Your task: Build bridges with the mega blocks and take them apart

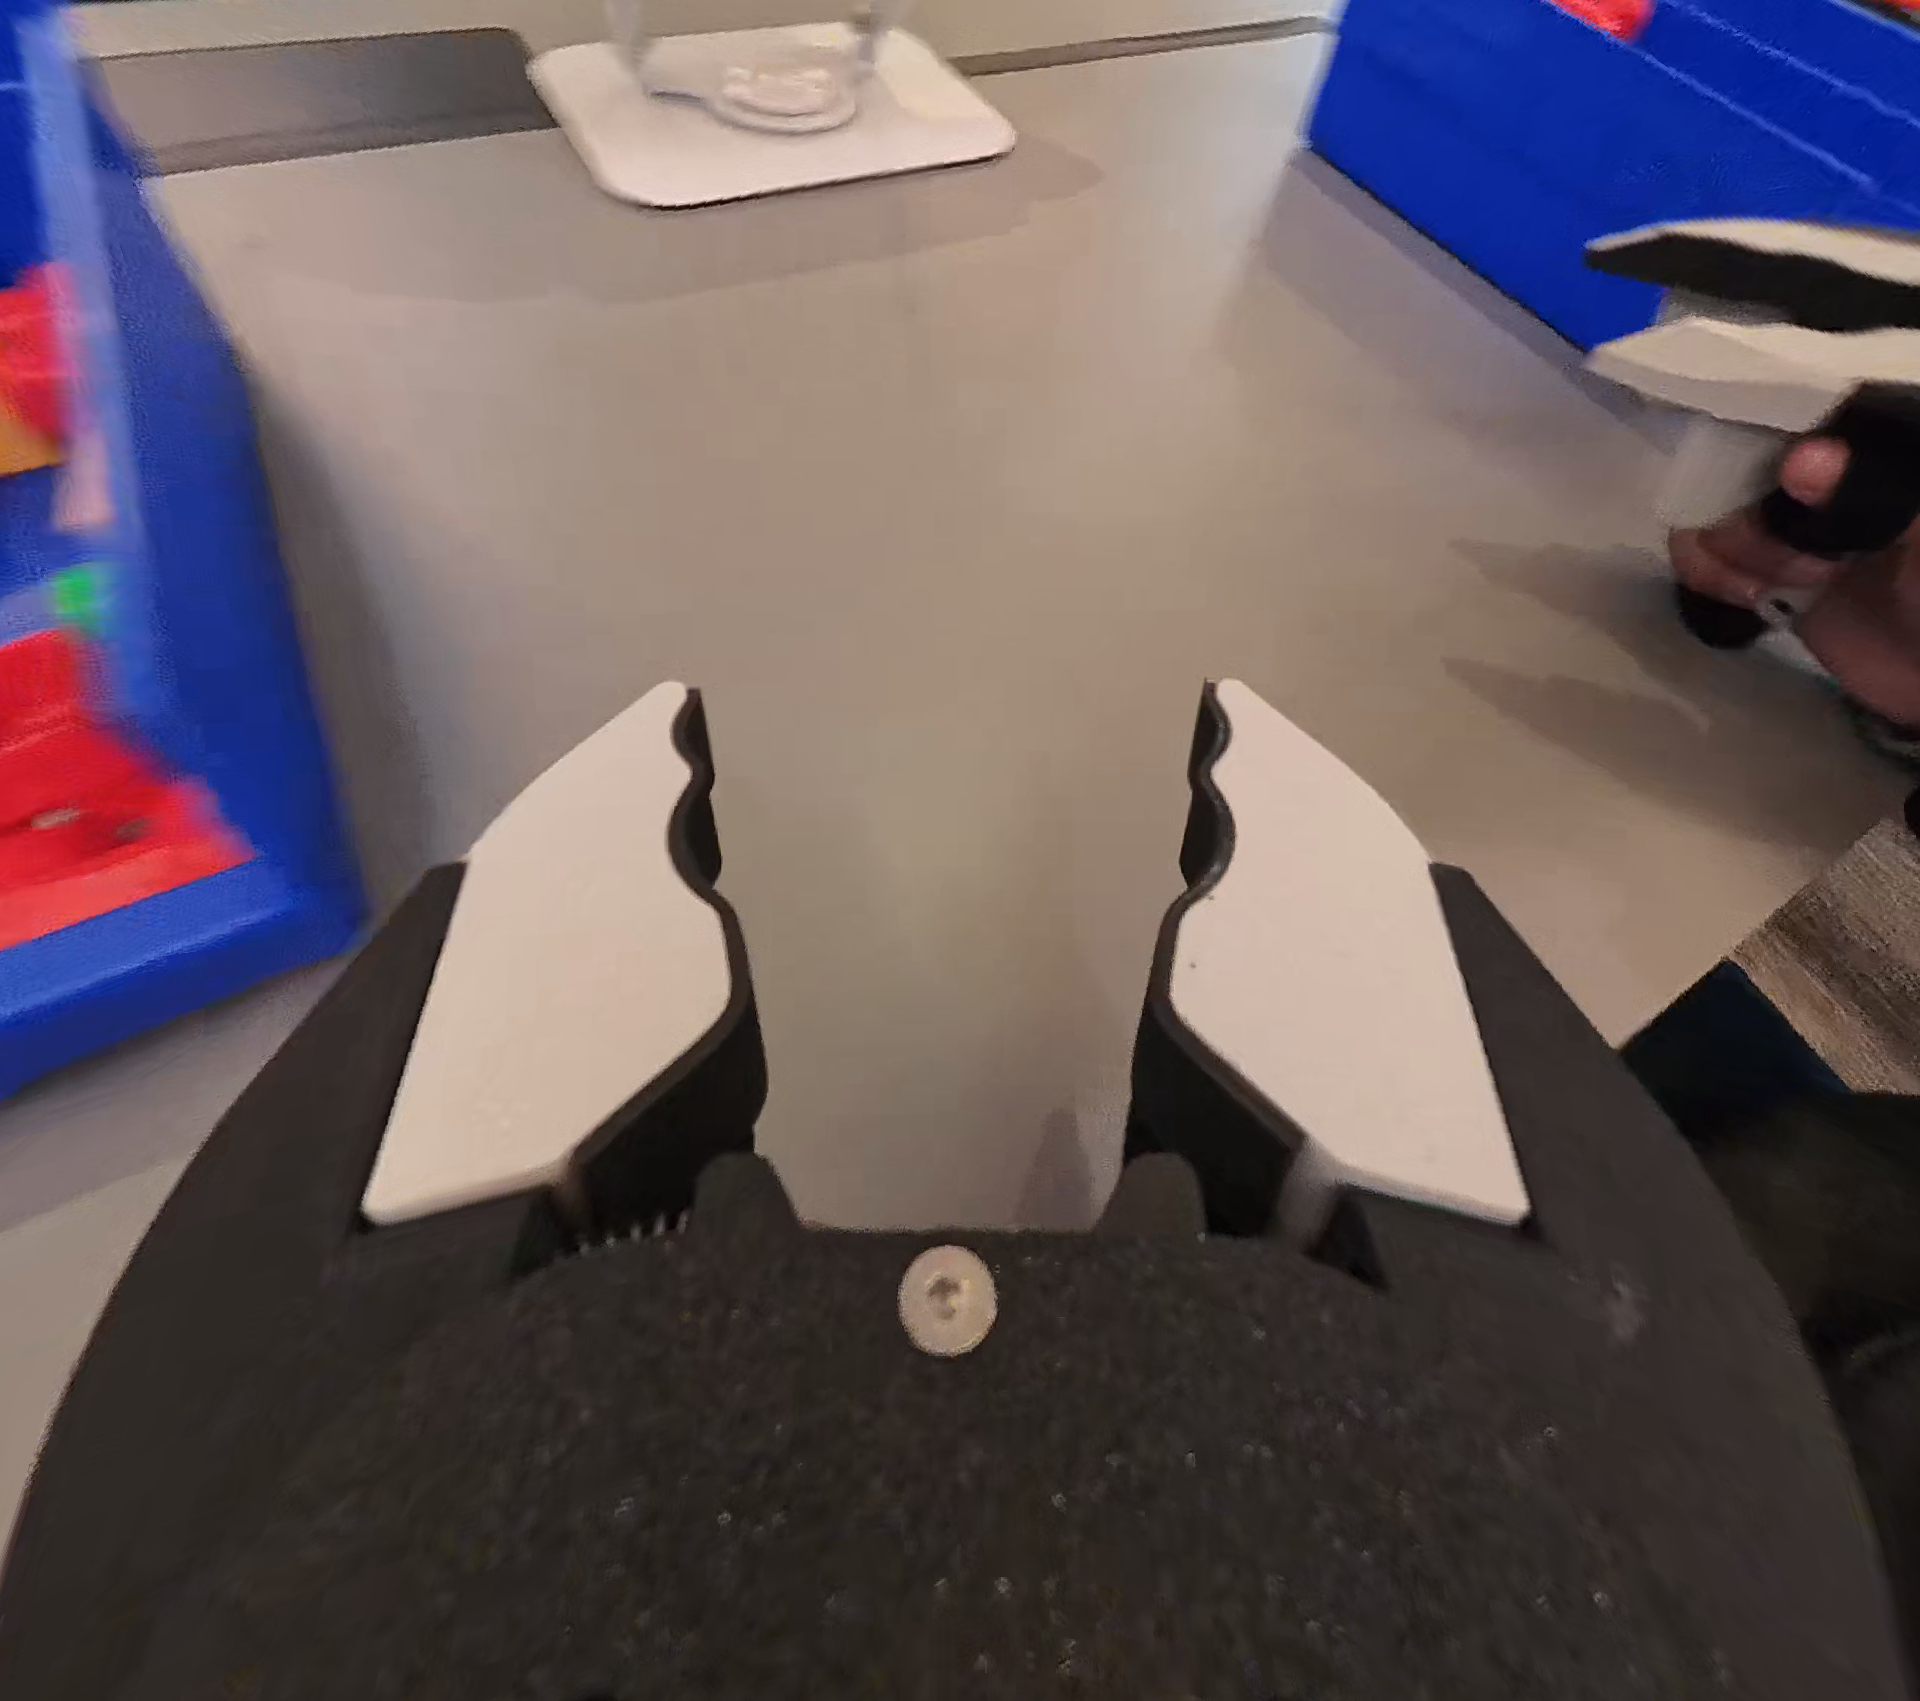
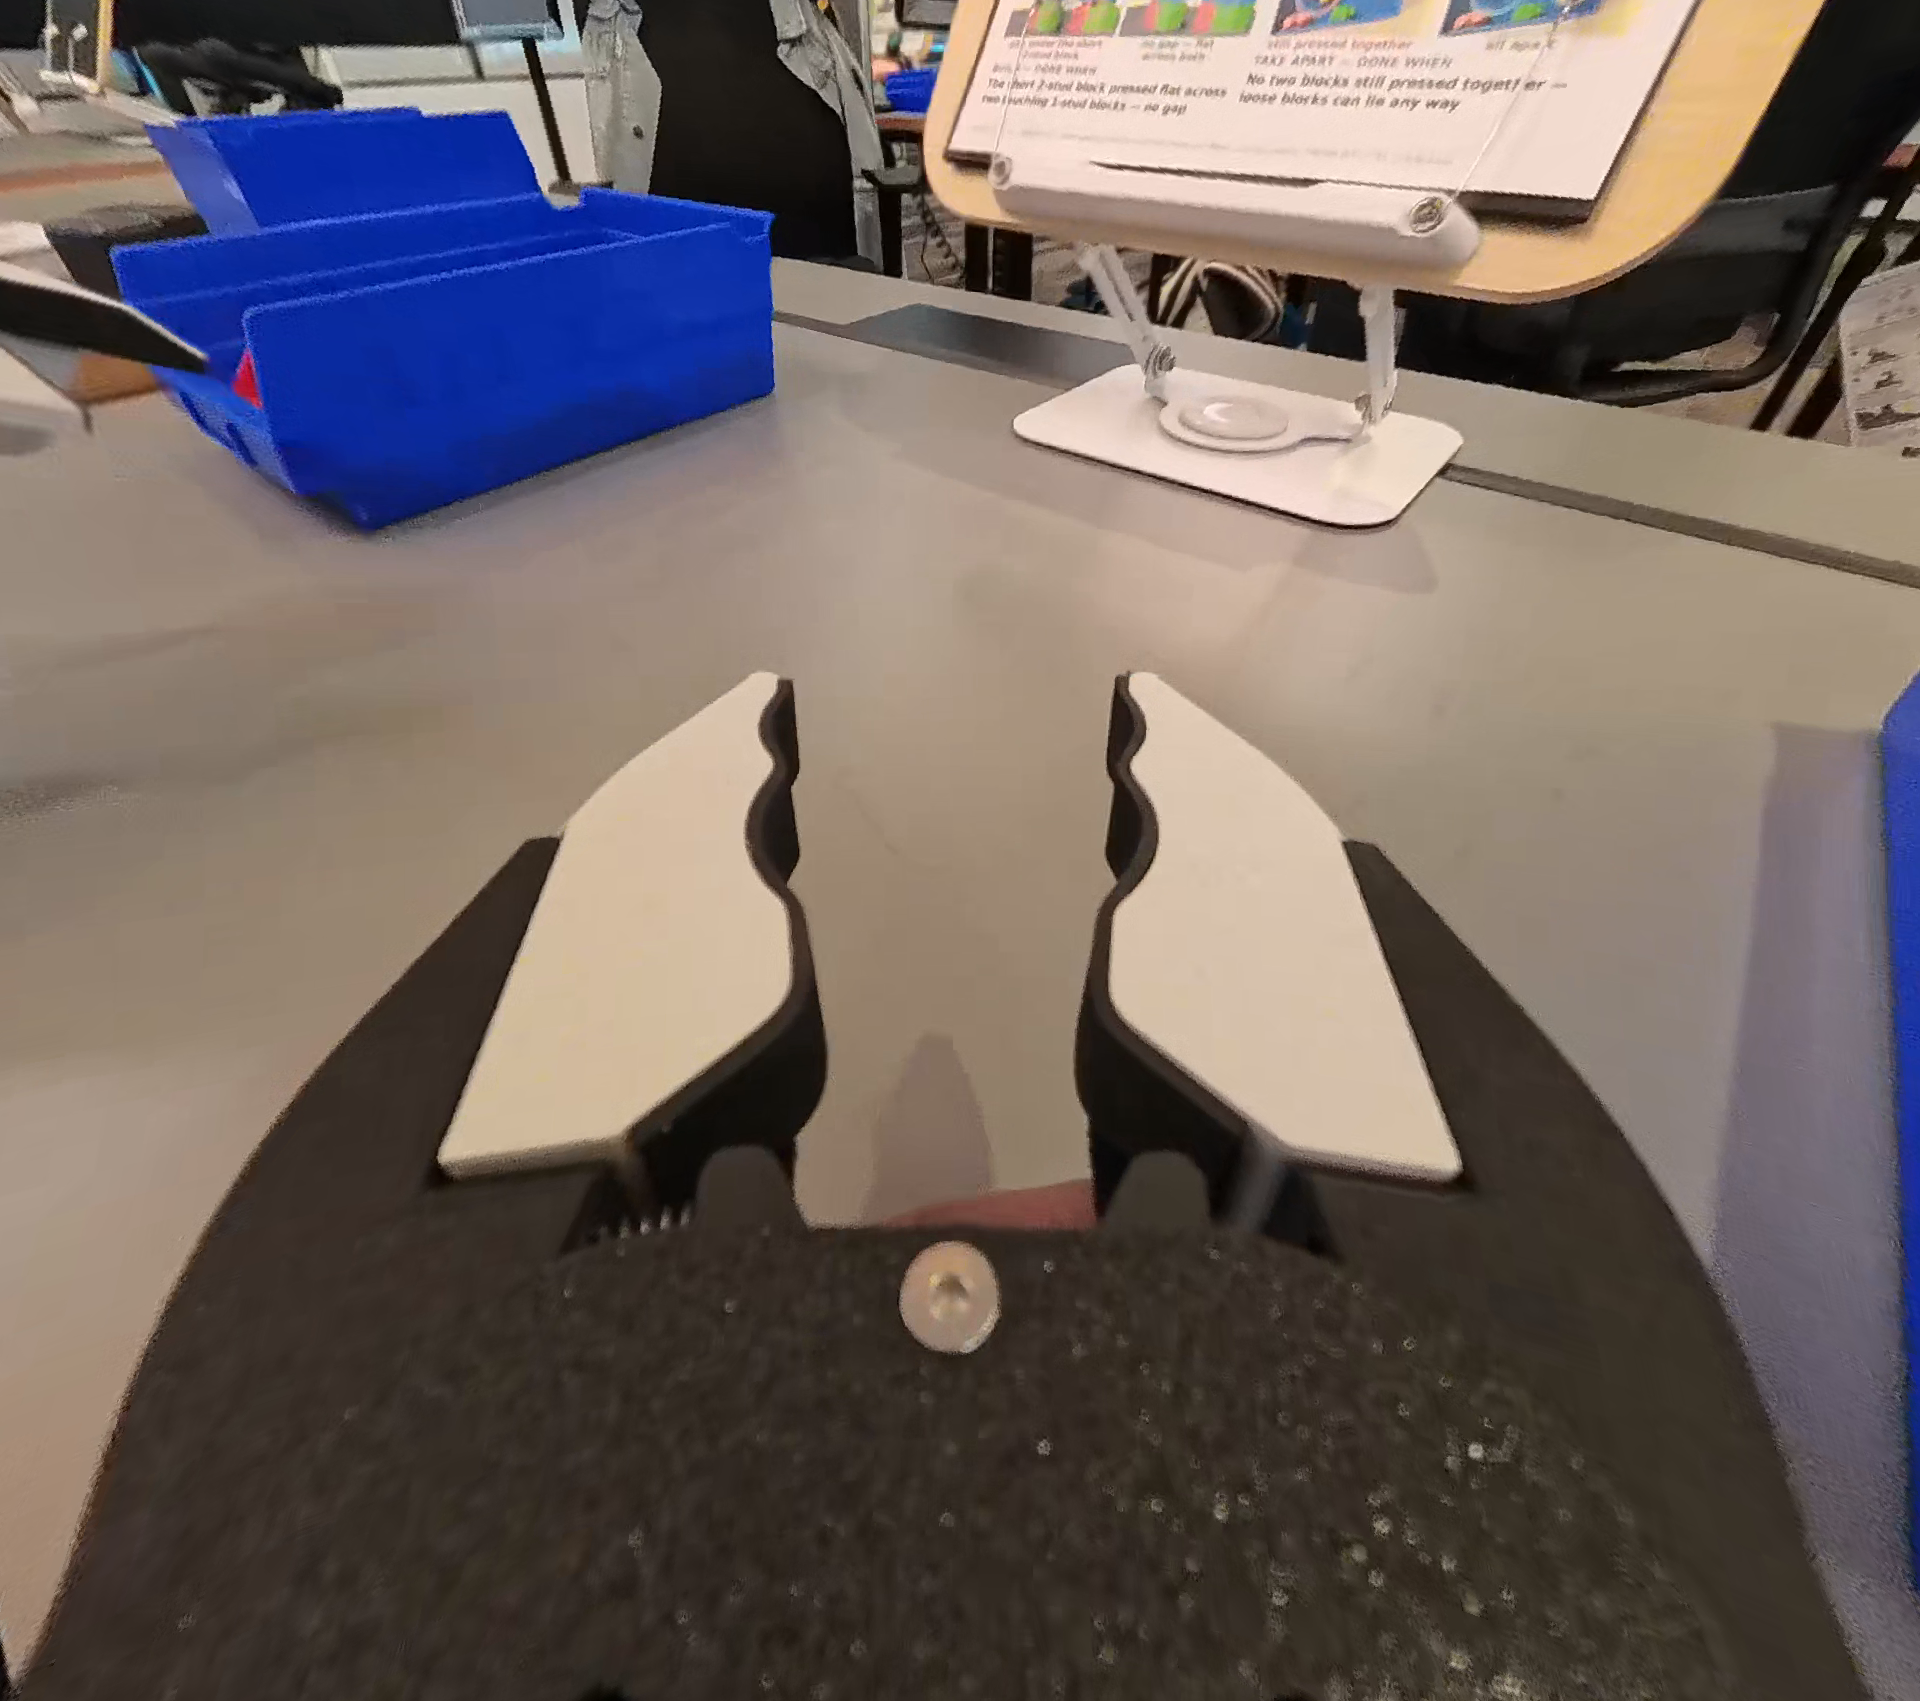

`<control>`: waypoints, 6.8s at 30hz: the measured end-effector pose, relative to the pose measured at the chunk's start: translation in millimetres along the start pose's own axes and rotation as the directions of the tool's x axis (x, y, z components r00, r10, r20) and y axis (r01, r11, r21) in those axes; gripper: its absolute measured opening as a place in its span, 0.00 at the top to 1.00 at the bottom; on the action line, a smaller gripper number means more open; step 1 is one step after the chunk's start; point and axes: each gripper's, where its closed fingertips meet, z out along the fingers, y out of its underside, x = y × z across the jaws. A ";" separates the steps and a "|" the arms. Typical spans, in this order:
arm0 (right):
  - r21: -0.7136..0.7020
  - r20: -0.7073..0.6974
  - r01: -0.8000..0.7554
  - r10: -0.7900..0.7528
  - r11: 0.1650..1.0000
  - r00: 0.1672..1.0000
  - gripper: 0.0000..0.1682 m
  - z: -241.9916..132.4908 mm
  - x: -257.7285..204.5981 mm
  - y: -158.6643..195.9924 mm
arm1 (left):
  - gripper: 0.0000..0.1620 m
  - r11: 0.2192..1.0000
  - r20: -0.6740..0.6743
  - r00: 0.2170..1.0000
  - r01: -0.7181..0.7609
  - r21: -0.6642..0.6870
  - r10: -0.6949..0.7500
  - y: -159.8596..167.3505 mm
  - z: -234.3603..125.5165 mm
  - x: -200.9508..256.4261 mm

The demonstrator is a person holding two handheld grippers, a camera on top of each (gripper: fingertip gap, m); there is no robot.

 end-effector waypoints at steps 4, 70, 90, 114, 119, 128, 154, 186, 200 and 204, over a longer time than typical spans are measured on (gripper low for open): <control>0.019 0.011 -0.023 0.023 1.000 1.000 0.67 0.6 1.9 -2.1 | 0.42 0.989 0.181 0.978 0.120 -0.082 -0.103 -14.6 -38.1 -86.2; 0.075 0.064 0.029 -0.034 0.997 0.997 0.70 2.6 -10.8 -8.8 | 0.48 0.994 -0.249 0.968 -0.019 -0.112 -0.009 -56.5 6.3 23.3; 0.066 0.038 0.064 -0.067 0.996 0.997 0.70 4.4 -11.6 -7.8 | 0.59 0.741 0.272 0.954 0.095 -0.665 0.123 6.7 58.7 -297.1; 0.081 0.081 0.058 -0.065 0.995 0.995 0.71 2.8 -16.0 -9.1 | 0.78 0.716 0.252 0.968 0.160 -0.679 0.023 20.3 59.6 -275.5; 0.077 0.082 0.056 -0.062 0.995 0.995 0.71 3.3 -15.7 -8.7 | 0.78 0.877 0.095 0.995 0.054 -0.477 -0.010 -60.0 32.6 -205.0; 0.079 0.081 0.068 -0.074 0.995 0.994 0.71 3.2 -17.1 -9.0 | 0.78 0.775 -0.161 0.964 -0.267 -0.573 0.213 -18.9 89.8 -24.4; 0.084 0.088 0.040 -0.048 0.996 0.995 0.71 2.3 -15.0 -9.4 | 0.61 0.916 -0.150 0.988 -0.096 -0.389 0.040 -29.2 34.9 -11.5; 0.066 0.072 0.036 -0.041 0.997 0.997 0.72 5.1 -12.4 -7.6 | 0.57 0.495 -0.579 0.681 -0.729 -0.473 0.449 -15.7 125.0 -228.6; 0.046 0.074 0.035 -0.038 0.998 0.997 0.74 7.3 -12.5 -5.5 | 0.62 0.389 -0.631 0.590 -0.807 -0.444 0.504 0.2 124.4 -231.2; 0.036 0.078 0.038 -0.040 0.999 0.996 0.74 8.5 -13.3 -4.3 | 0.64 0.372 -0.627 0.580 -0.815 -0.445 0.520 2.7 128.3 -234.3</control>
